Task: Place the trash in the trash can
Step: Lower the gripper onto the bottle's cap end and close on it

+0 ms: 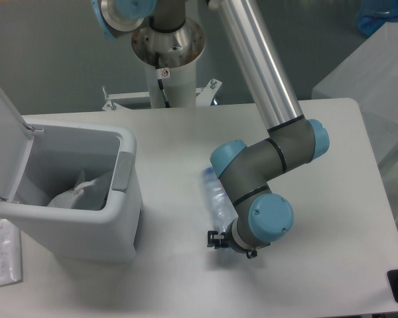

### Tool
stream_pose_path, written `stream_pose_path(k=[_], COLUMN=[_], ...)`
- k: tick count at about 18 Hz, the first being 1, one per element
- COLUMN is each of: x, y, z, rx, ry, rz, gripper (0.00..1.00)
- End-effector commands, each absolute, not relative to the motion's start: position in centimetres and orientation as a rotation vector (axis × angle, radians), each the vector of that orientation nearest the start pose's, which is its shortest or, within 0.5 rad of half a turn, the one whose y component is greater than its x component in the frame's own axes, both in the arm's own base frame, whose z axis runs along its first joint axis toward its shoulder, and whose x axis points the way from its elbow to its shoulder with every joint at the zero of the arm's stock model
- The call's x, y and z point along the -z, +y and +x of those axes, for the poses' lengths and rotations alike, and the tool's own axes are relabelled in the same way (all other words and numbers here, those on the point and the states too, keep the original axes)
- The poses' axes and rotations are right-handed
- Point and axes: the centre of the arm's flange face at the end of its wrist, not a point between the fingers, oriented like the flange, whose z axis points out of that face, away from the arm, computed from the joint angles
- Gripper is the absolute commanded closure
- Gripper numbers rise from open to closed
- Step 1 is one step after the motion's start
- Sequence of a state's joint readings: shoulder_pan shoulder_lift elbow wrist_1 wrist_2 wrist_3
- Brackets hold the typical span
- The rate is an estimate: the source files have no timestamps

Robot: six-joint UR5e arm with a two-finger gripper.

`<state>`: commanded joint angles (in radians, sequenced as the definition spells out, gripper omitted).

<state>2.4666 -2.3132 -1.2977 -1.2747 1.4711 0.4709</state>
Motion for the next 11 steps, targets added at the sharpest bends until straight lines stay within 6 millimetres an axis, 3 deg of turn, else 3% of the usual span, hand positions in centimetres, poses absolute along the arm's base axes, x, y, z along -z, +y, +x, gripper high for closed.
stream_pose_path(k=[6,11], x=[-19.2,-26.0], y=[56.4,57.1], z=[-47.1,-48.7], rx=[0.286,0.231], ry=[-0.677,-0.657], rz=[-3.114,-2.989], gripper=[0.37,0.38])
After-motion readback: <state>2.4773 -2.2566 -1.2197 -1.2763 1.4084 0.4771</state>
